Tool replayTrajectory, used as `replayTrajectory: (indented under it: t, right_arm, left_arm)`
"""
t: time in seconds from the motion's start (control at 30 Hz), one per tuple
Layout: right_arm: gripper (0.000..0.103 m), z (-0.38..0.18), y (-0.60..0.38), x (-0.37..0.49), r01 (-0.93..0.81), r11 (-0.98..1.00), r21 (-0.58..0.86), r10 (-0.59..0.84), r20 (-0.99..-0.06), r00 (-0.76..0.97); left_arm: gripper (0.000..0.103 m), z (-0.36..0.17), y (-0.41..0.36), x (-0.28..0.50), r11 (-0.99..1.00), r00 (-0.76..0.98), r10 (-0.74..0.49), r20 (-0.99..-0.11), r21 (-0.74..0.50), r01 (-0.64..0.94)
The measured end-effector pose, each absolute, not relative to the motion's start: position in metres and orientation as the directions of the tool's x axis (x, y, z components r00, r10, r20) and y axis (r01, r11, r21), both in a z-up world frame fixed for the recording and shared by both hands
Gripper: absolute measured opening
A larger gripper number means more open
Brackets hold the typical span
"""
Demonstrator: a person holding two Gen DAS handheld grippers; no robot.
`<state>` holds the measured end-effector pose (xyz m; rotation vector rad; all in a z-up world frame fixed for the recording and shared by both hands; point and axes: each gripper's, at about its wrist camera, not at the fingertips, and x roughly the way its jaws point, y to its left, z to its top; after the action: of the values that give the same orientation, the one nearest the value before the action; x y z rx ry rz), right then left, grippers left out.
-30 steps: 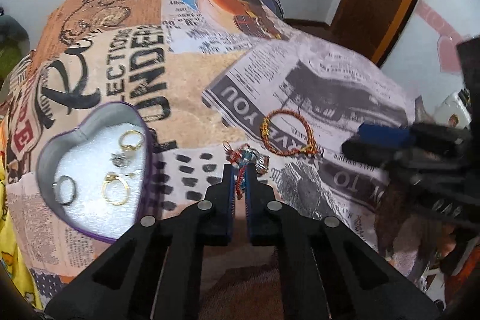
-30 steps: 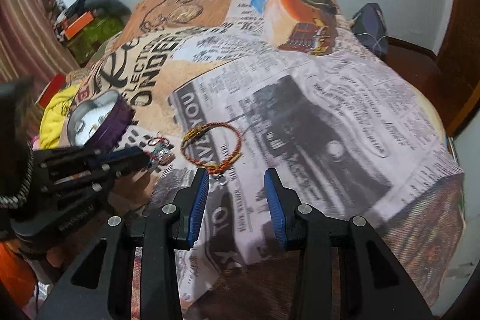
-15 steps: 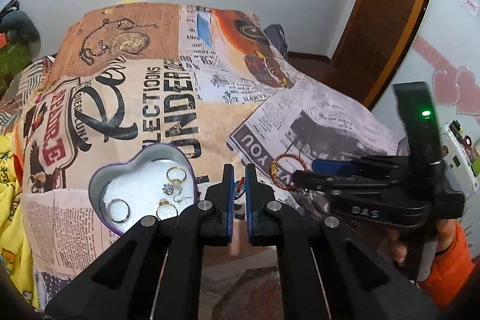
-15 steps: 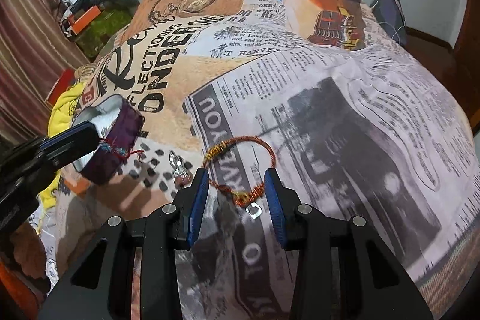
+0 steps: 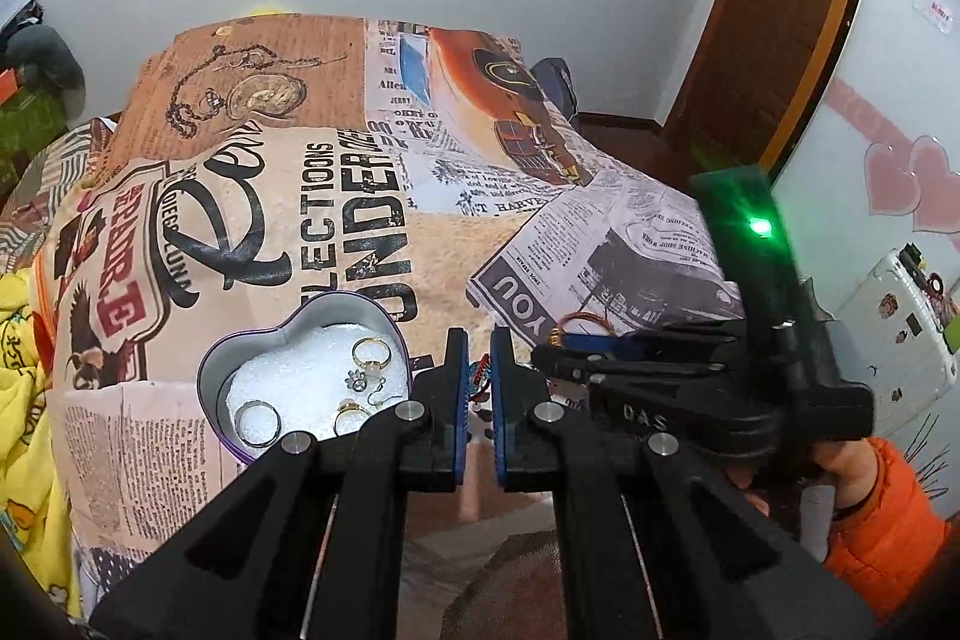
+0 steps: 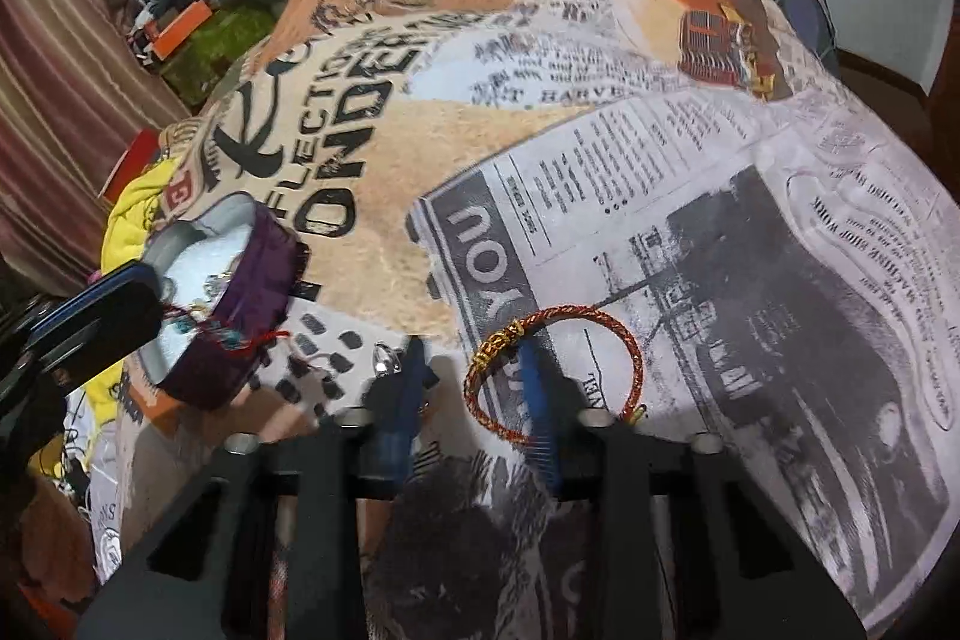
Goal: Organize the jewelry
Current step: 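Grasp the orange braided bracelet with the right gripper while the left gripper carries the charm toward the tin, then carry the bracelet and charm over the heart tin and open both grippers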
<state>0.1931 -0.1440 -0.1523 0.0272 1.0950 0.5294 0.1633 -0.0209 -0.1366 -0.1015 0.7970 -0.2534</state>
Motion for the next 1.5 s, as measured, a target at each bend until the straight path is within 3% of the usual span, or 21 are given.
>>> replayTrajectory:
  t: [0.23, 1.03, 1.5]
  right_arm:
    - [0.006, -0.150, -0.145, 0.188, -0.397, 0.880, 0.261, 0.416, -0.827, 0.379]
    - [0.006, -0.055, -0.124, 0.143, -0.511, 0.825, 0.242, 0.524, -0.666, 0.530]
    - [0.006, -0.050, -0.079, 0.139, -0.607, 0.759, 0.235, 0.590, -0.643, 0.489]
  left_arm:
    - [0.005, -0.134, -0.018, 0.160, 0.966, 0.675, -0.257, -0.691, -0.185, 0.178]
    - [0.005, -0.070, 0.017, 0.126, 0.983, 0.791, -0.178, -0.585, -0.149, 0.112]
    - [0.005, -0.067, 0.051, 0.131, 0.982, 0.803, -0.165, -0.573, -0.169, 0.081]
